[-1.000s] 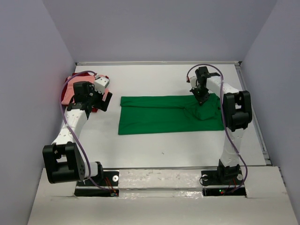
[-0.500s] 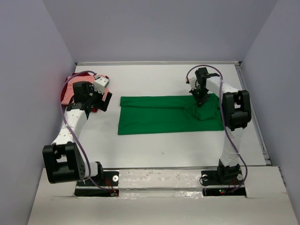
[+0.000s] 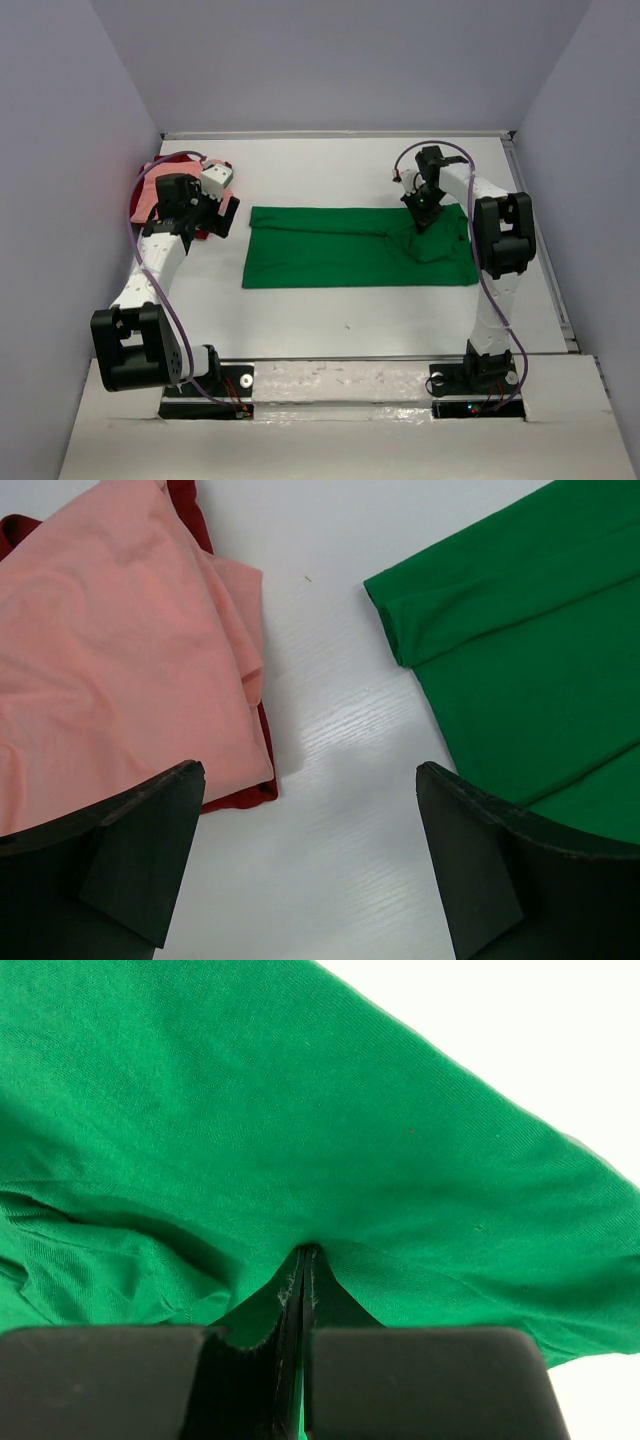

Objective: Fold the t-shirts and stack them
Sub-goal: Fold the tshirt

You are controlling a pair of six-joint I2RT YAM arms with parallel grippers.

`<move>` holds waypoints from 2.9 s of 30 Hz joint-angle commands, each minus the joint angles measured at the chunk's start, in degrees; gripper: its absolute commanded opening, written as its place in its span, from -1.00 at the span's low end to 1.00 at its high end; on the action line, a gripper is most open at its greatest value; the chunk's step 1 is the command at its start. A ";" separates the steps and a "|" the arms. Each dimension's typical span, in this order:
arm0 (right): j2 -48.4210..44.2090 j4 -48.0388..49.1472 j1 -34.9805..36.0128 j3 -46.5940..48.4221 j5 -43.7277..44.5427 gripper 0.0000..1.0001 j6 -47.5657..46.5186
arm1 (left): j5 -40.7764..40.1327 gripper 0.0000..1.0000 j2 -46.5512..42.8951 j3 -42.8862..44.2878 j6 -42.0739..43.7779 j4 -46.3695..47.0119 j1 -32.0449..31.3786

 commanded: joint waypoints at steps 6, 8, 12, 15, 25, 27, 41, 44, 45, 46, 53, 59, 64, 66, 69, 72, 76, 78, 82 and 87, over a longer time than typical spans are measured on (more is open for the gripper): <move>-3.48 -3.54 0.79 2.13 -0.71 -1.00 0.52 | 1.44 0.98 -2.83 -0.48 0.39 0.56 0.39; -3.83 -3.36 0.79 2.57 -0.10 -1.00 0.78 | 1.44 0.98 -2.91 -0.57 0.40 0.65 0.39; -3.65 -3.36 0.79 3.36 0.60 -1.00 1.05 | 1.44 0.98 -2.91 -0.57 0.48 0.74 0.47; -3.65 -3.27 0.79 4.15 0.52 -1.00 1.49 | 1.44 0.98 -3.00 -0.57 0.48 0.74 0.47; -2.43 -3.63 1.31 5.12 -1.68 -1.00 1.49 | 1.44 0.98 -3.09 -0.75 0.57 0.83 0.47; -1.81 -3.71 1.84 5.12 -1.59 -1.00 1.49 | 1.44 0.98 -3.00 -0.75 0.57 0.92 0.47; -0.40 -6.70 6.76 3.37 -2.91 -1.00 0.88 | 1.61 0.98 -3.44 -0.75 0.66 0.74 0.65; -0.49 -7.67 7.38 1.96 -3.08 -1.00 0.61 | 1.79 0.98 -3.53 -0.83 0.66 0.74 0.74; -0.58 -8.80 7.38 1.44 -3.35 -1.00 0.52 | 1.79 0.98 -3.53 -0.75 0.66 0.74 0.83; -0.66 -9.51 7.90 1.17 -4.22 -1.00 0.44 | 1.88 0.98 -3.70 -0.66 0.66 0.65 0.91; -7.15 -14.34 11.85 -2.08 -7.99 -1.00 -0.18 | 2.67 0.98 -4.23 -0.57 0.48 0.56 1.00; -12.61 -20.85 14.15 -3.74 -12.58 -1.00 -0.45 | 2.84 0.98 -4.67 -0.48 0.48 0.48 1.09; -17.97 -21.56 14.85 -5.60 -12.40 -1.00 -0.18 | 3.28 0.98 -4.93 -0.48 0.39 0.39 1.27; -18.77 -20.16 14.85 -6.21 -11.26 -1.00 0.26 | 3.37 0.98 -4.93 -0.48 0.31 0.30 1.18; -18.77 -17.88 14.85 -7.27 -6.81 -1.00 1.48 | 3.46 0.98 -5.20 -0.48 0.31 0.30 1.18; -17.19 -11.30 14.85 -7.10 -0.28 -1.00 3.42 | 3.72 0.98 -5.46 -0.57 0.31 0.47 1.35; -12.80 -9.34 14.85 -4.46 1.31 -1.00 4.04 | 3.64 0.98 -5.37 -0.57 0.31 0.39 1.35; -10.87 -8.20 14.85 -3.41 2.36 -1.00 4.30 | 3.81 0.98 -5.72 -0.66 0.39 0.39 1.44; -9.19 -6.36 14.85 -2.61 4.99 -1.00 4.39 | 3.81 0.98 -5.90 -0.83 0.39 0.65 1.44; -9.45 -2.75 14.33 -3.58 11.06 -1.00 4.74 | 3.90 0.98 -5.29 -0.92 0.48 0.91 1.44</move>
